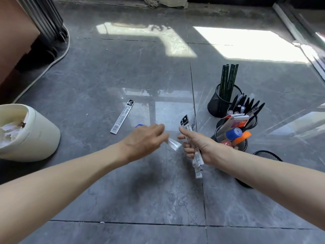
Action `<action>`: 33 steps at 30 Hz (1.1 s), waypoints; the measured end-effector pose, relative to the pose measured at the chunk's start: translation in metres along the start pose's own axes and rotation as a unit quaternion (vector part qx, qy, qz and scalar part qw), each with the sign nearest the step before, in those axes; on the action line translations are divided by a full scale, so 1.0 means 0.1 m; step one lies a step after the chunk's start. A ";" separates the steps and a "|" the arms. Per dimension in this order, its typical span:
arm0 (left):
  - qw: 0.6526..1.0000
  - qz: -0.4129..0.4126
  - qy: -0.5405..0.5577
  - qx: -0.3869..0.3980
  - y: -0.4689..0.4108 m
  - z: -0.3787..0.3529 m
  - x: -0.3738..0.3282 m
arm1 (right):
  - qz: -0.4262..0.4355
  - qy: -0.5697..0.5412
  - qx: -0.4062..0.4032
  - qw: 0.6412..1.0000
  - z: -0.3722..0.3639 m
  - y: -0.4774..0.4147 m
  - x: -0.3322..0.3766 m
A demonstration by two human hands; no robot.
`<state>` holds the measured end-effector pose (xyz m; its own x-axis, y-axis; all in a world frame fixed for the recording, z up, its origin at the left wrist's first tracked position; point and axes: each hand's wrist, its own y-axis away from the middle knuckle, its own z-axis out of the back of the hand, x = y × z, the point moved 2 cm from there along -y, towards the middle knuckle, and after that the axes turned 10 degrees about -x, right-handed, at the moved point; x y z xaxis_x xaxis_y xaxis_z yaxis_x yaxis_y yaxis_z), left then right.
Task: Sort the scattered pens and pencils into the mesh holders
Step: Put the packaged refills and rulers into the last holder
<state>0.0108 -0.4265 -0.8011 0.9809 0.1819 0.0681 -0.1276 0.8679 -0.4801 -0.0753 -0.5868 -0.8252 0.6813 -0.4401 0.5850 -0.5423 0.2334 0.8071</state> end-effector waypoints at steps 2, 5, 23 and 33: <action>0.992 -0.095 0.017 -0.078 -0.10 0.03 -0.17 | -0.014 -0.016 0.046 0.999 -0.03 0.00 0.00; 0.983 -0.124 0.049 -0.123 -0.25 0.02 -0.34 | -0.040 -0.070 0.090 0.993 -0.08 0.03 0.01; 0.749 0.641 -0.043 0.162 0.58 -0.43 0.81 | 0.015 -0.018 -0.034 0.999 0.04 -0.12 -0.05; 0.727 0.605 0.299 0.121 0.05 -0.34 0.04 | 0.072 -0.018 -0.067 0.995 -0.03 -0.12 0.04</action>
<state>0.0193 -0.4366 -0.8329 0.0067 0.7098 -0.7044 -0.9020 0.3083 0.3021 -0.0645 -0.5884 -0.8320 0.5814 -0.4235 0.6947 -0.5609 0.4099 0.7193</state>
